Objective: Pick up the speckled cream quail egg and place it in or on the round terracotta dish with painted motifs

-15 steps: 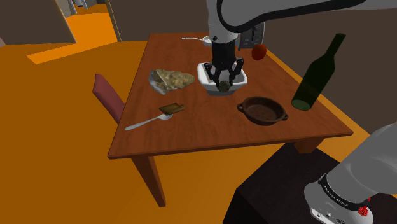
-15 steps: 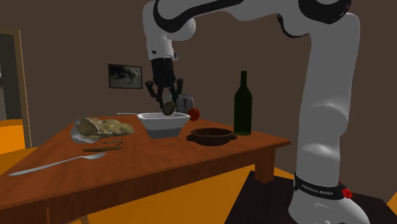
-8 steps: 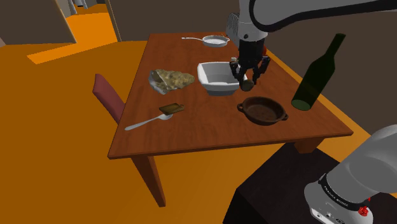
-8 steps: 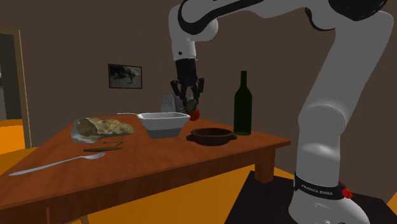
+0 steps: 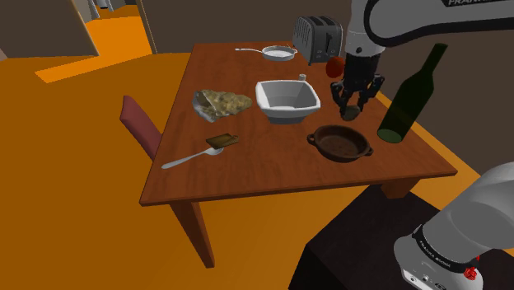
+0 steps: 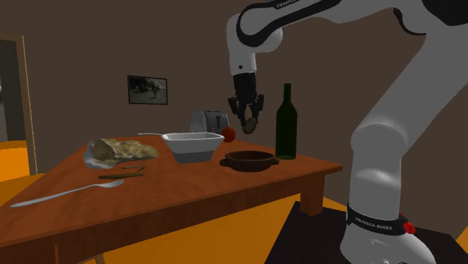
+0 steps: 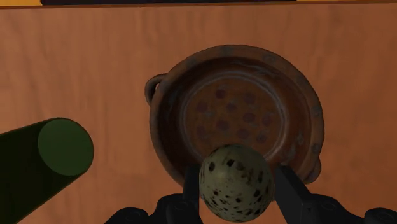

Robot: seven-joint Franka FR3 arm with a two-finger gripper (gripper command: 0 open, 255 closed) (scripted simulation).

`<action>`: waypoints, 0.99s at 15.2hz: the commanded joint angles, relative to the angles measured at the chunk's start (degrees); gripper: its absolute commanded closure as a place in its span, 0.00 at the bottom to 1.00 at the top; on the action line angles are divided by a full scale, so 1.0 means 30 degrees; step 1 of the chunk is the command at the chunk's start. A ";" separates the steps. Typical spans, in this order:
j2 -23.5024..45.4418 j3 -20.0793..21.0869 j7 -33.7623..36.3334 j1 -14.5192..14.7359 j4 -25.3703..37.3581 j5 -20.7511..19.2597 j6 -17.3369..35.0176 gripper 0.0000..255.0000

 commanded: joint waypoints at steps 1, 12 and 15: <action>-0.0069 -0.0046 -0.0062 -0.0009 -0.0516 -0.0012 0.0450 1.00; 0.0297 0.0154 0.0188 0.0046 -0.3068 0.0048 0.3354 1.00; 0.0386 0.0185 0.0225 0.0049 -0.3367 0.0051 0.3740 1.00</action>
